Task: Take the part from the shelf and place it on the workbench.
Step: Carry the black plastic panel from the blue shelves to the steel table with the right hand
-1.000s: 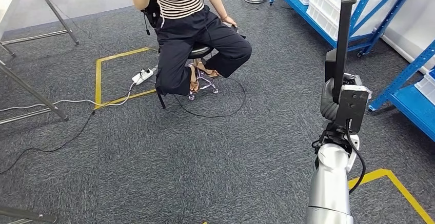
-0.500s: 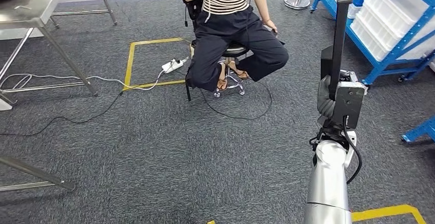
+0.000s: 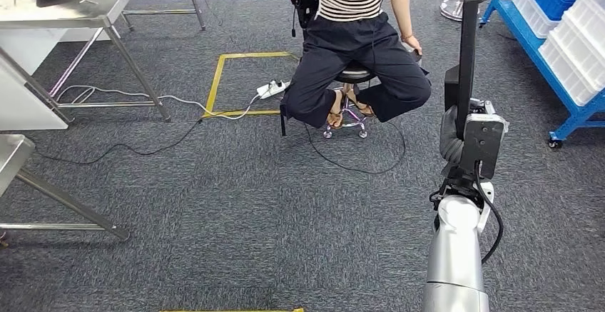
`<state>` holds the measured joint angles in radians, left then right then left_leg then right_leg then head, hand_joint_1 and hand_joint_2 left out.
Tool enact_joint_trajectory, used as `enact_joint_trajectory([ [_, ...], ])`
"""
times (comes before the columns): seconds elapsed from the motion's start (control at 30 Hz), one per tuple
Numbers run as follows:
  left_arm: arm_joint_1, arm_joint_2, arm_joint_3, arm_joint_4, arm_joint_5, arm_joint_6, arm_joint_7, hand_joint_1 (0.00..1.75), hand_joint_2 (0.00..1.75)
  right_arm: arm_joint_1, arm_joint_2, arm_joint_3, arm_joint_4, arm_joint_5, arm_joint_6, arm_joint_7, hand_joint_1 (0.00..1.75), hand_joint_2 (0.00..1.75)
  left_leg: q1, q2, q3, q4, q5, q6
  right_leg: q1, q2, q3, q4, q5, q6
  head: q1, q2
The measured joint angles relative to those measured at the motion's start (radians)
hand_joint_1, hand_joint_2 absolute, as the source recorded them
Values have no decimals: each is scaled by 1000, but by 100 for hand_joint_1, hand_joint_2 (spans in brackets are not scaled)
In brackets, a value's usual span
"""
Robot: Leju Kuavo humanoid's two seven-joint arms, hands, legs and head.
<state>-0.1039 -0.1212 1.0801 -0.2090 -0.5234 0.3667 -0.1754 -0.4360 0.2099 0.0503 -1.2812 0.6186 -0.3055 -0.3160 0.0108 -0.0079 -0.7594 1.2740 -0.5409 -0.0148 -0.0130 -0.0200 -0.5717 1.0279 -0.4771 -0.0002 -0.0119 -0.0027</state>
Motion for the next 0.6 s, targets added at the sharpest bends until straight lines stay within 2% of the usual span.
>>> enact_joint_trajectory([
  [0.03,0,-1,0,0,0,0,2,0,175,2,1,2,-1,0,0,0,175,175,0,3,-18,38,-9,1,3,-12,0,0,-1,-1,0,0],
  [0.07,1,-1,0,0,0,1,4,0,175,3,2,4,-3,1,1,-1,175,175,-1,4,-15,35,1,4,6,-24,0,0,-2,-3,0,0],
  [0.1,1,-1,0,0,1,2,5,0,175,2,5,7,-7,1,1,-1,175,175,-2,8,10,-8,26,9,9,-35,1,0,-3,-4,0,0],
  [0.17,0,0,0,0,1,3,5,0,175,-4,13,15,-21,0,3,1,175,175,-11,45,89,-151,81,23,15,-55,2,1,-5,-5,0,0],
  [0.2,-2,0,0,0,1,4,5,0,175,-11,16,19,-28,-1,5,4,175,175,-18,62,118,-205,97,30,18,-64,2,1,-7,-4,1,0],
  [0.23,-4,0,0,0,1,4,4,0,175,-20,19,22,-34,-4,8,8,175,175,-24,74,133,-234,103,35,20,-72,2,1,-8,-2,1,0],
  [0.27,-5,0,0,0,1,4,4,0,175,-30,21,25,-38,-8,10,14,175,175,-28,72,135,-243,103,37,22,-81,1,1,-9,0,1,0],
  [0.33,-3,1,0,0,1,3,4,0,175,-52,25,31,-46,-18,12,23,175,175,-27,48,135,-251,110,46,23,-96,1,1,-13,7,1,0],
  [0.37,-1,1,0,0,0,3,4,0,175,-63,27,34,-50,-23,12,25,175,175,-24,38,138,-258,115,50,22,-86,-1,10,-20,10,1,0],
  [0.4,-1,0,0,0,0,2,4,0,175,-73,28,36,-54,-28,12,26,175,175,-21,28,142,-265,120,55,20,-63,-11,35,-34,12,1,0],
  [0.43,-2,-1,0,0,-1,1,4,0,175,-82,29,38,-58,-33,12,27,175,175,-16,18,146,-270,124,58,18,-34,-31,79,-55,11,3,0],
  [0.47,-3,-1,0,0,-2,0,4,0,175,-88,29,40,-62,-38,12,28,175,175,-15,6,146,-271,125,60,15,-7,-60,145,-83,9,4,0],
  [0.5,-5,-1,0,0,-3,-1,4,0,175,-94,29,43,-68,-42,12,30,175,175,-14,-7,146,-270,126,61,13,8,-95,218,-109,8,5,0],
  [0.53,-5,-2,0,0,-4,-3,4,0,175,-97,29,47,-76,-46,12,33,175,175,-13,-22,146,-270,126,61,13,14,-123,274,-125,10,7,0],
  [0.57,-4,-2,0,0,-5,-4,4,0,175,-101,29,52,-85,-49,12,37,175,175,-12,-37,146,-270,126,60,11,16,-137,298,-127,16,7,0],
  [0.6,-3,-2,0,0,-5,-5,5,0,175,-106,29,57,-93,-50,12,40,175,175,-11,-51,147,-269,126,59,9,17,-130,277,-110,25,8,0],
])
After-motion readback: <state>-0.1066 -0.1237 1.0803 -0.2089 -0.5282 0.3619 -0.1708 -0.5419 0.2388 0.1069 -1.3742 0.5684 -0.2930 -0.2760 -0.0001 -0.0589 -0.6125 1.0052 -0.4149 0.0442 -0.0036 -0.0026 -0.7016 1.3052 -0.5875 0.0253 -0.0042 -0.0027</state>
